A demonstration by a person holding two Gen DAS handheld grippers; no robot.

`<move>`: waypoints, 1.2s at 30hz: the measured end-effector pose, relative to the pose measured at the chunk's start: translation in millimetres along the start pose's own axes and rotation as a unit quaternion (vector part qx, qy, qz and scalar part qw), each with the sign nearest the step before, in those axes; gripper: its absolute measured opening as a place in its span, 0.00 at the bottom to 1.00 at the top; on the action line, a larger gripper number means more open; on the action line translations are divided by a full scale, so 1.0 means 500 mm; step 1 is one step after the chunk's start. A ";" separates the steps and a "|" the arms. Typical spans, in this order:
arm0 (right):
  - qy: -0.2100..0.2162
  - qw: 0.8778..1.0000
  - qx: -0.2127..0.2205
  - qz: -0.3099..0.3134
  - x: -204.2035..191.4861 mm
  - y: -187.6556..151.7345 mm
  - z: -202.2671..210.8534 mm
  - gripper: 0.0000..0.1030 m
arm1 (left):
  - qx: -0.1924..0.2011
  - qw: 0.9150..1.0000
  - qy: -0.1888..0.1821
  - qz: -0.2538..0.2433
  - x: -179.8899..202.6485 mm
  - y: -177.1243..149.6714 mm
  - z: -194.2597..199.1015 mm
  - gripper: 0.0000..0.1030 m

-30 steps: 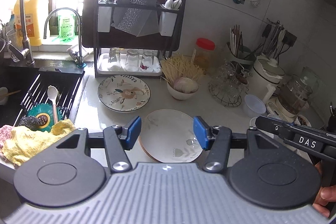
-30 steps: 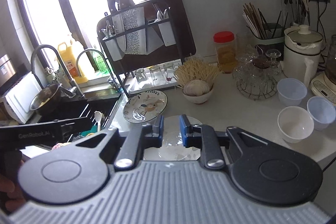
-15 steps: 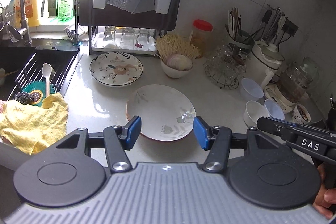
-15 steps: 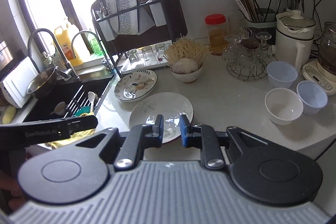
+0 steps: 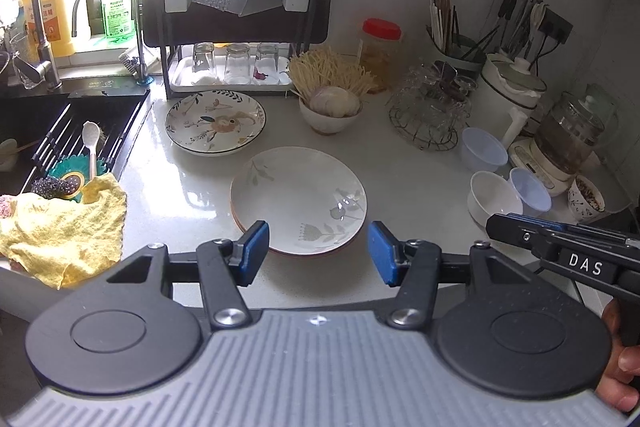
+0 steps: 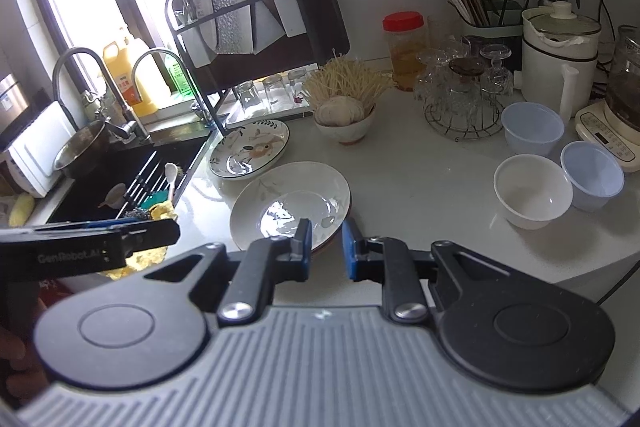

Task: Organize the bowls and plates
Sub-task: 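Withdraw both grippers from the stacked plates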

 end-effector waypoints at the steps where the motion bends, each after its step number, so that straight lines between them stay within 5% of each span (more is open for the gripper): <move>1: 0.001 1.000 -0.001 -0.001 0.002 -0.001 -0.001 0.20 | -0.002 1.000 0.003 0.001 0.000 -0.001 -0.002 0.59; 36: 0.060 0.998 -0.024 -0.016 0.090 -0.005 -0.109 0.20 | -0.016 0.998 0.053 0.017 0.033 -0.035 -0.089 0.59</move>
Point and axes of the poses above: each gripper's, at about its wrist camera, not at the fingertips, and z roughly against the way its jaws point, x to its right, y to its top, the point moved 8 cm from there along -z, roughly the way its jaws point, and after that the axes turned 12 degrees about x, right-handed, at the moved point
